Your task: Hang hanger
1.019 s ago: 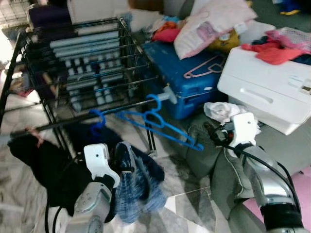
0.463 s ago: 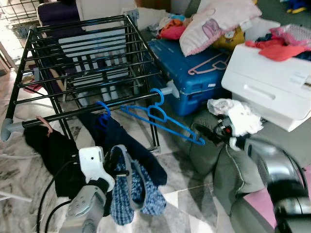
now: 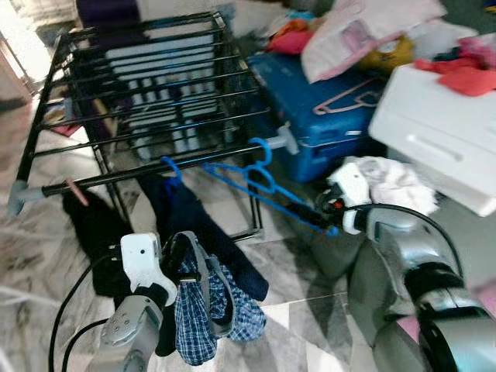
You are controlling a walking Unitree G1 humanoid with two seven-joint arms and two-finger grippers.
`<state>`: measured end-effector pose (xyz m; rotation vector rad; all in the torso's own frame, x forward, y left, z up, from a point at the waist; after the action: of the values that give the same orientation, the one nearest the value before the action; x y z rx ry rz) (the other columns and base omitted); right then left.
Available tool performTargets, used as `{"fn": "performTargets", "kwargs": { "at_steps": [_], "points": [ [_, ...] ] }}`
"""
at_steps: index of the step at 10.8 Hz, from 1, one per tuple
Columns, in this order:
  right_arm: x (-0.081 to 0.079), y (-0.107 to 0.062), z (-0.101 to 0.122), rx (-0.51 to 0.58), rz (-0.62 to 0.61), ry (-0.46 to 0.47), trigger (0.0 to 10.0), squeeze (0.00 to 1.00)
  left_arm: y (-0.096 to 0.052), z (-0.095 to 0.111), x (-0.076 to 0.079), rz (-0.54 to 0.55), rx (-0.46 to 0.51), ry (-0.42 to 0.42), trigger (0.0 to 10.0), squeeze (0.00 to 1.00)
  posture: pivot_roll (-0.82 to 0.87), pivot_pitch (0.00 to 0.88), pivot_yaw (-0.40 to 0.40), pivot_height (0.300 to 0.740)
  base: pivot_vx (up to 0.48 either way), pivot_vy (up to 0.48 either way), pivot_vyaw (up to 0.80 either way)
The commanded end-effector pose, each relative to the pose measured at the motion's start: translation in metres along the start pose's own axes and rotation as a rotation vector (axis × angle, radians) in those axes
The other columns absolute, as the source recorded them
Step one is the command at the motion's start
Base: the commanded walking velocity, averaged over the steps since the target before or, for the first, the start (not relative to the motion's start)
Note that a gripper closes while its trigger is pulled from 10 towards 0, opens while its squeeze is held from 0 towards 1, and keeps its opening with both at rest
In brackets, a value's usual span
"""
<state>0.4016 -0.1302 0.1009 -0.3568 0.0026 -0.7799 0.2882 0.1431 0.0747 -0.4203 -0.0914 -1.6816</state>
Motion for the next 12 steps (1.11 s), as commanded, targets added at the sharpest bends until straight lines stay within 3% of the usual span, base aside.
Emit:
{"fn": "performTargets", "kwargs": {
  "at_steps": [1, 5, 6, 7, 9, 10, 11, 12],
  "points": [
    [-0.001, 0.005, 0.005, -0.004, 0.007, -0.038, 10.0, 0.00, -0.003, 0.006, -0.004, 0.019, 0.010, 0.019, 10.0, 0.00, 0.01, 0.069, 0.062, 0.740, 0.000, 0.000, 0.00],
    [-0.011, 0.018, -0.006, -0.087, 0.032, -0.112, 10.0, 0.00, -0.010, 0.006, -0.007, 0.030, -0.009, 0.033, 10.0, 0.00, 0.04, 0.098, 0.066, 0.740, 0.000, 0.000, 0.00],
    [-0.010, 0.018, -0.010, -0.111, 0.022, -0.138, 0.9, 0.00, -0.011, 0.007, -0.008, 0.032, -0.011, 0.035, 10.0, 0.00, 0.04, 0.102, 0.066, 0.740, 0.000, 0.000, 0.00],
    [-0.005, 0.017, -0.013, -0.129, -0.006, -0.153, 0.0, 0.00, -0.012, 0.007, -0.009, 0.035, -0.016, 0.037, 10.0, 0.00, 0.04, 0.105, 0.068, 0.740, 0.000, 0.000, 0.00],
    [0.001, 0.014, -0.015, -0.143, -0.041, -0.190, 0.0, 0.00, -0.012, 0.006, -0.008, 0.033, -0.021, 0.036, 10.0, 0.00, 0.04, 0.106, 0.070, 0.740, 0.000, 0.000, 0.00],
    [0.006, 0.013, -0.016, -0.148, -0.081, -0.198, 1.0, 0.00, -0.011, 0.006, -0.007, 0.029, -0.024, 0.035, 10.0, 0.00, 0.04, 0.107, 0.071, 0.740, 0.000, 0.000, 0.00],
    [0.008, 0.013, -0.015, -0.145, -0.103, -0.202, 1.0, 0.00, -0.011, 0.005, -0.006, 0.026, -0.025, 0.035, 10.0, 0.00, 0.04, 0.106, 0.070, 0.740, 0.000, 0.000, 0.00],
    [0.008, 0.013, -0.015, -0.142, -0.104, -0.203, 0.0, 0.00, -0.011, 0.006, -0.005, 0.025, -0.026, 0.035, 10.0, 0.00, 0.04, 0.108, 0.067, 0.740, 0.000, 0.000, 0.00]
  ]
}}
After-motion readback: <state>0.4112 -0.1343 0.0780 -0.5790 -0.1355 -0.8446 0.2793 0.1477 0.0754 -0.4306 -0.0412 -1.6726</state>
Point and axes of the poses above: a point about 5 cm out from each wrist's last joint towards the gripper, its own y axis pointing out of the wrist towards the gripper, its own z axis along the axis of the wrist's last joint, x = y × z, the point moved 6 cm from there along y, pointing out of the wrist towards the gripper, and after that the axes turned 3 degrees about -y, right-handed, at the moved point
